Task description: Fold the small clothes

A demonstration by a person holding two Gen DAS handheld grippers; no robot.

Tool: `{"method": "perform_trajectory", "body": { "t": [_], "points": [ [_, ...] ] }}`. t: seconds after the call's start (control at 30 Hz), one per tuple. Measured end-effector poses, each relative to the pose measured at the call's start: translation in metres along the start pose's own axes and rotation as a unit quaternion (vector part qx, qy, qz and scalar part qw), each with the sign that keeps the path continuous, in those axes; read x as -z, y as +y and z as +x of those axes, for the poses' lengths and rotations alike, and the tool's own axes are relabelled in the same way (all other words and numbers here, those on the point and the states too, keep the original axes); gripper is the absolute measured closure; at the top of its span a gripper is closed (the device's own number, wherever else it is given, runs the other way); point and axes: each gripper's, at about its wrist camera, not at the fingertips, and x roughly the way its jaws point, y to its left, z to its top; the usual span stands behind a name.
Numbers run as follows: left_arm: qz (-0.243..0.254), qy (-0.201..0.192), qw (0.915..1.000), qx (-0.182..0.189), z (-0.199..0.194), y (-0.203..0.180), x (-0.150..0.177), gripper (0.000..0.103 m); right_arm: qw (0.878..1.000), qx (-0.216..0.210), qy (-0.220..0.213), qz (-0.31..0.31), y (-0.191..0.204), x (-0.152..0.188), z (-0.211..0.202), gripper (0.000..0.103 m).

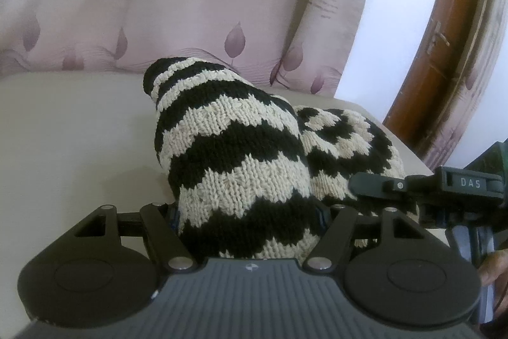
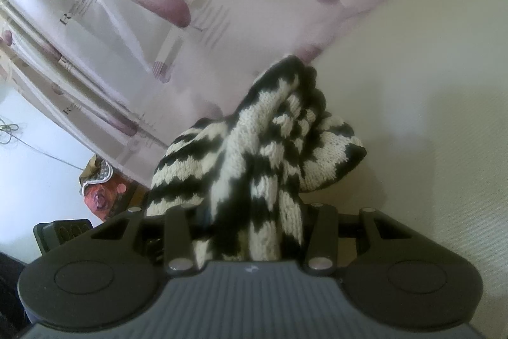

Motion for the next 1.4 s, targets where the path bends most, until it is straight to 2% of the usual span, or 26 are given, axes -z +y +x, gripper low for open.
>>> {"method": "perform_trajectory", "body": {
  "t": [0.5,1.4],
  "points": [
    [-0.002,-0.004,0.9999,-0.011,-0.028,0.016,0.011,0.035,1.0,-0.01,0.012,-0.003,0.016,0.028,0.01,0.06],
    [0.005,0.011,0.9999,-0.007,-0.015,0.026,0.018,0.035,1.0,0.007,0.016,-0.021,0.014,0.042,0.014,0.06]
  ]
}}
